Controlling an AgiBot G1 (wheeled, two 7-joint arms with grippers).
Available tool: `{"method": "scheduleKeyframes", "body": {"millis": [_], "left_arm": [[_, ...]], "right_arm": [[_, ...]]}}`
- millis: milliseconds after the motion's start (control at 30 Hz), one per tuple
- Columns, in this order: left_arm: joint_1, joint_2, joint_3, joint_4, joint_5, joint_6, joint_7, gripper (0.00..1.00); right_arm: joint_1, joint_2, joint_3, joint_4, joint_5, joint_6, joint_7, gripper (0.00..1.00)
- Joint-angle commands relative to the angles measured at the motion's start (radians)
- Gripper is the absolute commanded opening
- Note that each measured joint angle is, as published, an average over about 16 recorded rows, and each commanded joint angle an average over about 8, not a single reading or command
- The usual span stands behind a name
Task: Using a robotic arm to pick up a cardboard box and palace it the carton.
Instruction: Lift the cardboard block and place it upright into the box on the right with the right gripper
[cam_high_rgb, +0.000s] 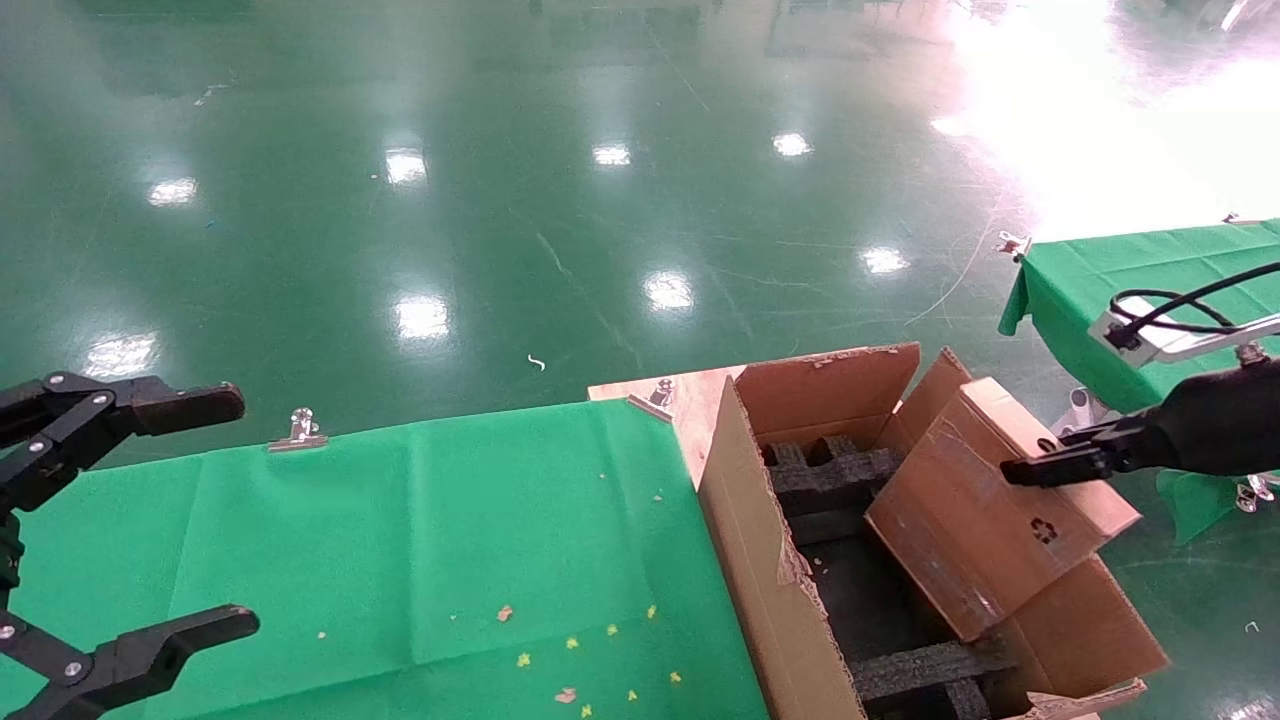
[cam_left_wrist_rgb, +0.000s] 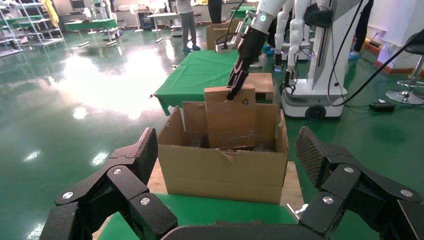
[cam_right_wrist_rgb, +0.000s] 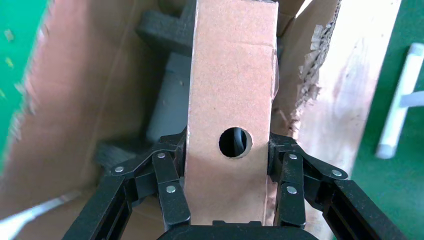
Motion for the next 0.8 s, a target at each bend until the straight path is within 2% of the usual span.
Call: {"method": "scheduleKeyframes", "body": {"millis": [33,167,433,800], "left_arm": [[0.000,0.000,0.000,0.000,0.000,0.000,0.000,1.00],[0.000,0.000,0.000,0.000,0.000,0.000,0.000,1.00],[0.000,0.000,0.000,0.000,0.000,0.000,0.000,1.00],[0.000,0.000,0.000,0.000,0.000,0.000,0.000,1.00]], "right_arm": [[-0.005,-0.006,0.004,-0.008,0.007,0.006,0.023,0.00],[-0.023,-0.036,0.001,-0.024,0.007,0.036,0.090,0.00],[-0.028,-0.077,-0.028,-0.034,-0.037,0.095,0.162,0.00],[-0.041,-0.094,-0.050,-0.002,-0.068,0.156,0.254,0.00]]}}
